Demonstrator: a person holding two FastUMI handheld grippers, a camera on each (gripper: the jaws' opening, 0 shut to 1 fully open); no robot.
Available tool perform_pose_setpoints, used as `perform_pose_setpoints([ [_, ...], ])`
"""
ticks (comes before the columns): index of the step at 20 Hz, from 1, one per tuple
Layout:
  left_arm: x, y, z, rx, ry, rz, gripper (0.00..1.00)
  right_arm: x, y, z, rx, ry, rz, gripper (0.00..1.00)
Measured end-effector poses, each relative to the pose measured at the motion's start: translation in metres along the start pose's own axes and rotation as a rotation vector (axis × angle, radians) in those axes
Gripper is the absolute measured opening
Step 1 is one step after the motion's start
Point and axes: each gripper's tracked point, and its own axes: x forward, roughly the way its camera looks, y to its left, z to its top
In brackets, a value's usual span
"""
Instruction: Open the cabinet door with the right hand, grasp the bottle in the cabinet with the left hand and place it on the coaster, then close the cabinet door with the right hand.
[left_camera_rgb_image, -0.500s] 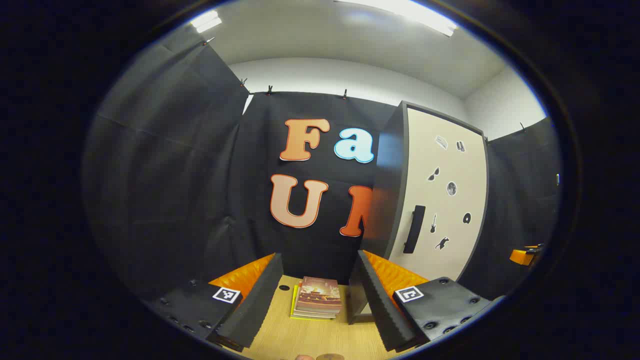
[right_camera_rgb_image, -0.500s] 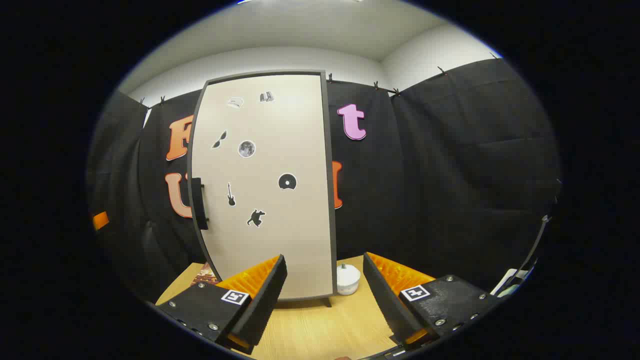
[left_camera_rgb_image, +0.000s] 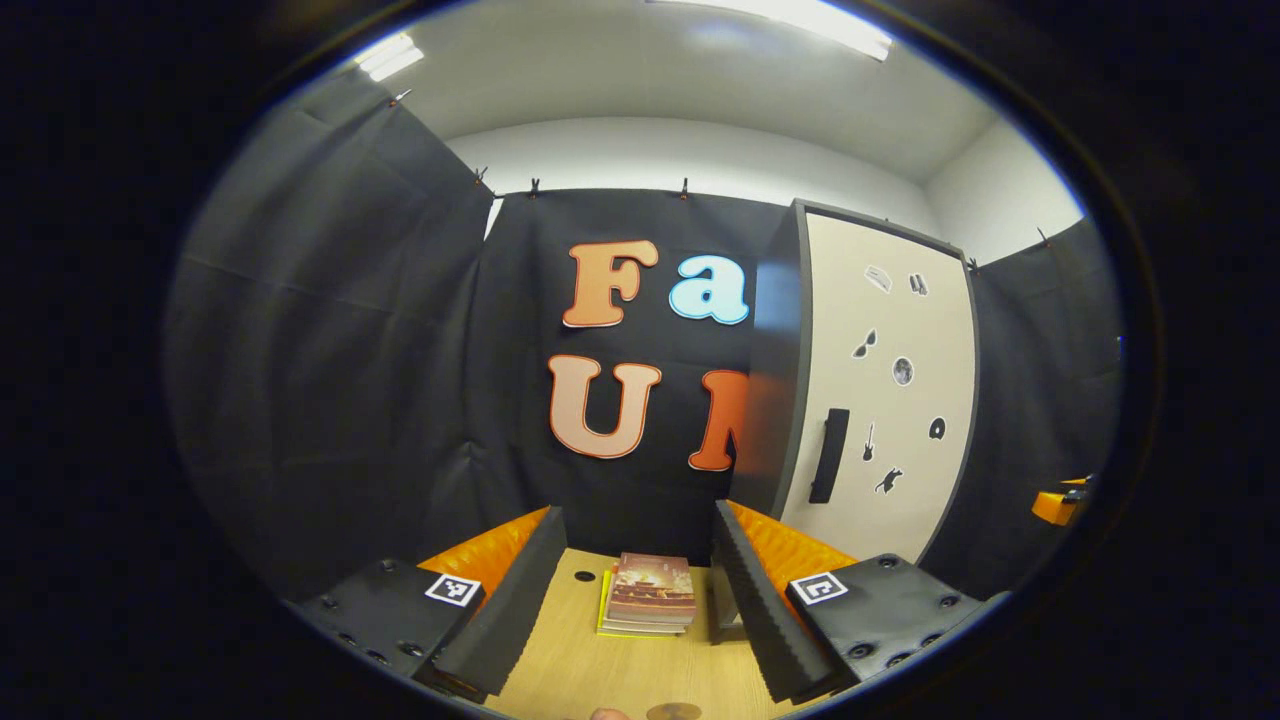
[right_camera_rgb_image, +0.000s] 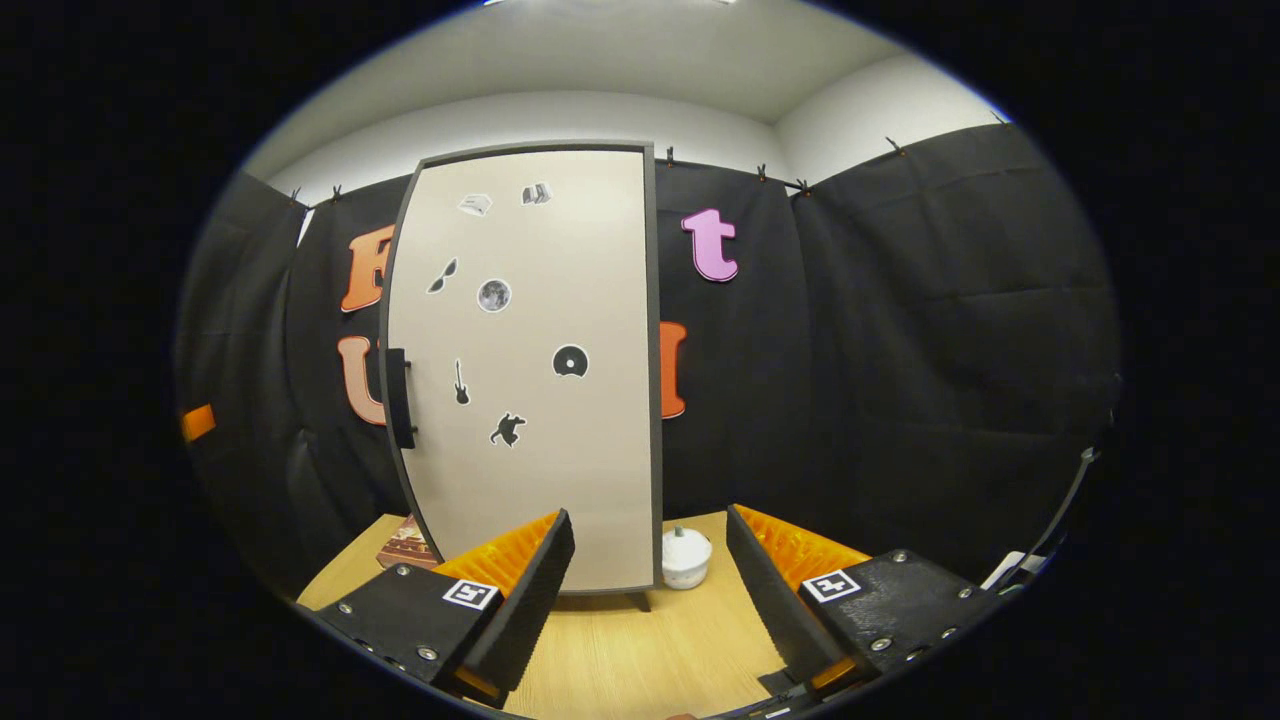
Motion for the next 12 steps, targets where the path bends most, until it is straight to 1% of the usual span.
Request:
perform_pose_setpoints([
  [1,0.002,0.002,0.001,0.017,0.003,-0.012,0.93,-0.005,0.003,-0.001,0.002,0.005,-0.007,0.95],
  [2,0.004,0.004,0.004,0.035,0.003,-0.022,0.96,-0.01,0.007,-0.001,0.005,0.006,-0.012,0.95],
  [6,0.003,0.018,0.003,0.068,0.006,-0.053,0.97,-0.023,0.027,0.002,-0.008,0.002,-0.039,0.95],
  [9,0.002,0.034,-0.001,0.067,0.018,-0.061,0.96,-0.033,0.046,0.003,-0.022,-0.003,-0.044,0.95],
  [10,0.001,0.043,-0.001,0.061,0.021,-0.058,0.93,-0.036,0.053,0.003,-0.023,-0.001,-0.043,0.95],
  [11,0.0,0.049,-0.001,0.051,0.023,-0.053,0.93,-0.038,0.06,0.003,-0.022,0.002,-0.039,0.95],
  [12,-0.001,0.055,-0.001,0.04,0.023,-0.052,0.96,-0.04,0.068,0.004,-0.021,0.002,-0.033,0.95],
])
